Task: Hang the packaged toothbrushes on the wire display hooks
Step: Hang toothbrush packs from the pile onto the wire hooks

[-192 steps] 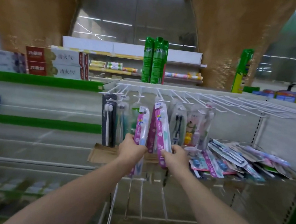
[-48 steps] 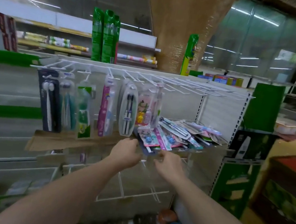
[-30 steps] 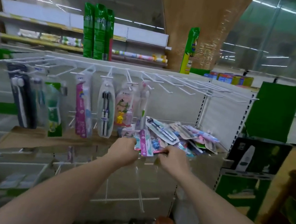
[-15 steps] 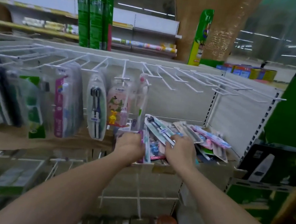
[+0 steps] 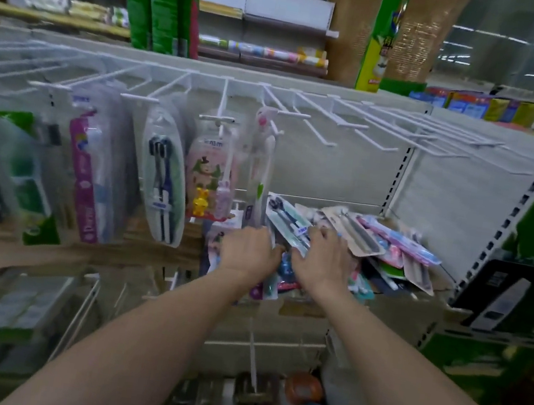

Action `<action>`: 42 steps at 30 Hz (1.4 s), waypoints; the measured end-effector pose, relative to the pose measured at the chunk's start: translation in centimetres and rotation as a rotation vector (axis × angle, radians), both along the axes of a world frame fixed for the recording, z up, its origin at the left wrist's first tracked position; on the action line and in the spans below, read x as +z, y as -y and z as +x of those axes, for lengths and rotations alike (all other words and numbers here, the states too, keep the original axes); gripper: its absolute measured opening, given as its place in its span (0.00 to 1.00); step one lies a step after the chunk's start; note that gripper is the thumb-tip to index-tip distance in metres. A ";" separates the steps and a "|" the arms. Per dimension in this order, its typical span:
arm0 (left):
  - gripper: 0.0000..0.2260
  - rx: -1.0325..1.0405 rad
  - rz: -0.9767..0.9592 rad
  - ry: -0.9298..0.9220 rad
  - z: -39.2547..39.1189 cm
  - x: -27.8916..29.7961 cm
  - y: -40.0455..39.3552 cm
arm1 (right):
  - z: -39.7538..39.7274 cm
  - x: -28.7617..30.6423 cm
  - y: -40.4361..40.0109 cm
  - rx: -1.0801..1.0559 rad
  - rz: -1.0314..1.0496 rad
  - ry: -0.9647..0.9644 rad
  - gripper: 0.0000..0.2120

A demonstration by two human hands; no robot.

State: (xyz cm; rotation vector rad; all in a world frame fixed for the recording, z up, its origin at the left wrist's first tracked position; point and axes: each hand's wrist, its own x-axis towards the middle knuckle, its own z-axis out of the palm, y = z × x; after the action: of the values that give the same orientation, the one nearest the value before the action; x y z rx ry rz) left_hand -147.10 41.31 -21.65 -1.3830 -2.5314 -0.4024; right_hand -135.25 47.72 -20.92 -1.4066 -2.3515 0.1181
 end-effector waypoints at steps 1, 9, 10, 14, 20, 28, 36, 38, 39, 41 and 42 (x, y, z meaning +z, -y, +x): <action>0.18 0.005 0.012 0.002 0.1 -0.2 0.0 | -0.1 0.1 -0.1 0.000 -0.006 -0.005 0.27; 0.20 0.112 0.016 0.119 0.8 0.1 -0.6 | 0.1 -0.4 -1.1 0.034 -0.043 -0.052 0.24; 0.19 0.127 0.013 0.134 1.0 0.2 -0.7 | 0.1 -0.3 -1.3 0.039 -0.052 -0.060 0.25; 0.18 0.174 0.013 0.205 1.3 0.8 -1.0 | 0.1 -0.4 -1.9 0.073 -0.068 -0.084 0.24; 0.19 0.208 0.019 0.368 1.3 1.8 -1.3 | 0.5 0.1 -2.5 0.077 -0.091 -0.168 0.25; 0.10 0.242 0.044 0.426 1.7 2.9 -1.5 | 1.1 1.1 -3.1 0.041 -0.114 -0.262 0.26; 0.12 0.233 0.138 0.542 2.5 4.4 -0.9 | 1.6 1.7 -3.4 -0.003 -0.185 -0.304 0.31; 0.12 0.230 0.175 0.610 2.6 4.7 -0.8 | 1.7 1.7 -3.3 -0.009 -0.192 -0.294 0.31; 0.12 0.233 0.187 0.639 2.6 4.8 -0.7 | 1.7 1.7 -3.2 -0.011 -0.192 -0.288 0.31; 0.14 0.244 0.207 0.686 2.8 5.0 -0.4 | 1.8 1.8 -3.1 -0.018 -0.192 -0.277 0.31; 0.16 0.249 0.222 0.723 2.9 5.1 -0.3 | 1.9 1.8 -3.0 -0.024 -0.195 -0.274 0.32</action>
State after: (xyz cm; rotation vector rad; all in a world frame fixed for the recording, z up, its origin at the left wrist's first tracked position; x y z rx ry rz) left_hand -144.21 41.65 -16.57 -0.9250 -3.0174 -1.2771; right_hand -133.33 50.73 -19.10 -1.4051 -2.1416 0.5120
